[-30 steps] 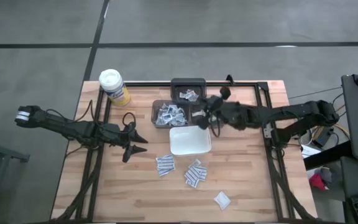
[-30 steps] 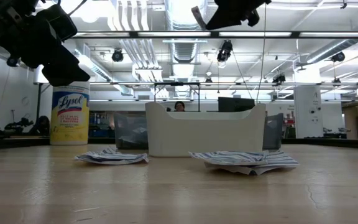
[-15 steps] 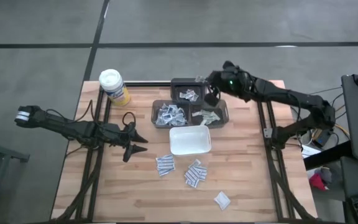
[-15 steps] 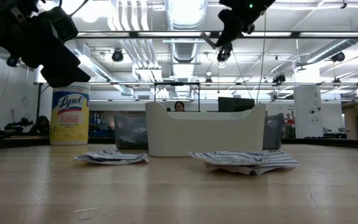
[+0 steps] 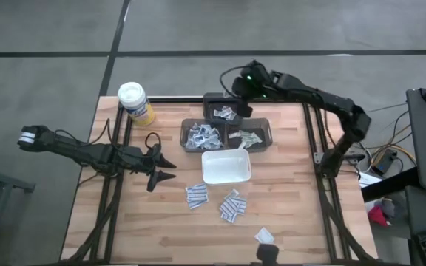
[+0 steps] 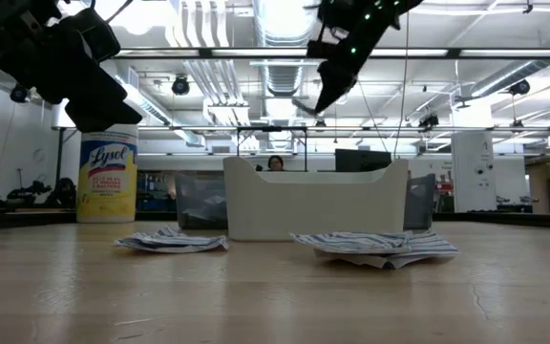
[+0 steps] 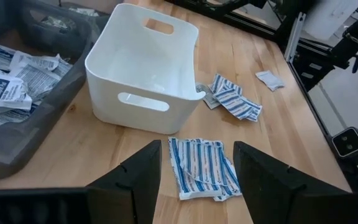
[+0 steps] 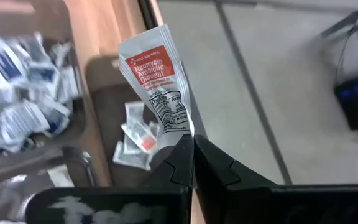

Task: Pick & Place First Aid Supplies
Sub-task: Put the ointment pack into the top black bin

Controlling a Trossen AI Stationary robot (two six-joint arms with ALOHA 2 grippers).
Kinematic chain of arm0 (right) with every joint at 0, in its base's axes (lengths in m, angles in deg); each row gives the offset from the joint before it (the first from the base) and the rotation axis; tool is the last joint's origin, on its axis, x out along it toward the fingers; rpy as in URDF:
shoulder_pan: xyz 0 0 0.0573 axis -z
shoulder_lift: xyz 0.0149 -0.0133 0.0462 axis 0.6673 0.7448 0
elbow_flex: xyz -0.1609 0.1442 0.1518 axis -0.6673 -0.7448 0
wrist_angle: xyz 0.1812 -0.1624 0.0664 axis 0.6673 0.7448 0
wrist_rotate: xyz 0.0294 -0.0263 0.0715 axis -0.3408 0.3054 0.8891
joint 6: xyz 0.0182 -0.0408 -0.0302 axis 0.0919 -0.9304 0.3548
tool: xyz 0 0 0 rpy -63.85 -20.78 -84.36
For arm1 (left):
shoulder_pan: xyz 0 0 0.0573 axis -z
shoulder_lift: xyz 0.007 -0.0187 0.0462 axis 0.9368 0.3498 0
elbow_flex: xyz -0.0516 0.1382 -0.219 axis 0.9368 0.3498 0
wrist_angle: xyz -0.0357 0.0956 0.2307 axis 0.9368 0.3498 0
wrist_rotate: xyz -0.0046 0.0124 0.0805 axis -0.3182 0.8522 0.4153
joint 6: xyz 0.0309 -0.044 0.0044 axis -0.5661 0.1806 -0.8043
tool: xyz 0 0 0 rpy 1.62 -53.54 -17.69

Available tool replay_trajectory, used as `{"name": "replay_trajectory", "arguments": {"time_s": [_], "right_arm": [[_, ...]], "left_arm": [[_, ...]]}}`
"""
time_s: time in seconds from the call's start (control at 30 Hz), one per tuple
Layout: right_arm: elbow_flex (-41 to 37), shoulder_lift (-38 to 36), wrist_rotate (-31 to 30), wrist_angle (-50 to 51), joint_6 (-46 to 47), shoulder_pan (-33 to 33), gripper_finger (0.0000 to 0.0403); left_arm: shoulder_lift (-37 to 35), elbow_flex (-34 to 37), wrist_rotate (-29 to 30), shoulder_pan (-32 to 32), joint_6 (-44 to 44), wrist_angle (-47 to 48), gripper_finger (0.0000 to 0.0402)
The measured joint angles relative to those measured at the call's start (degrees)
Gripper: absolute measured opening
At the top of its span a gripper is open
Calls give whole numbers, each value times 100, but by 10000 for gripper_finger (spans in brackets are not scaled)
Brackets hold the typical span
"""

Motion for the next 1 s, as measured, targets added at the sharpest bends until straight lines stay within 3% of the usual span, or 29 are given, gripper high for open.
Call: {"name": "replay_trajectory", "arguments": {"time_s": [0.7,1.0], "right_arm": [[3453,3096,1586,2878,-72,706,8],[4178,3998,1607,3337,-29,799,8]], "left_arm": [[-2,0,231,0,127,2,197],[-2,1,270,0,179,5,197]]}}
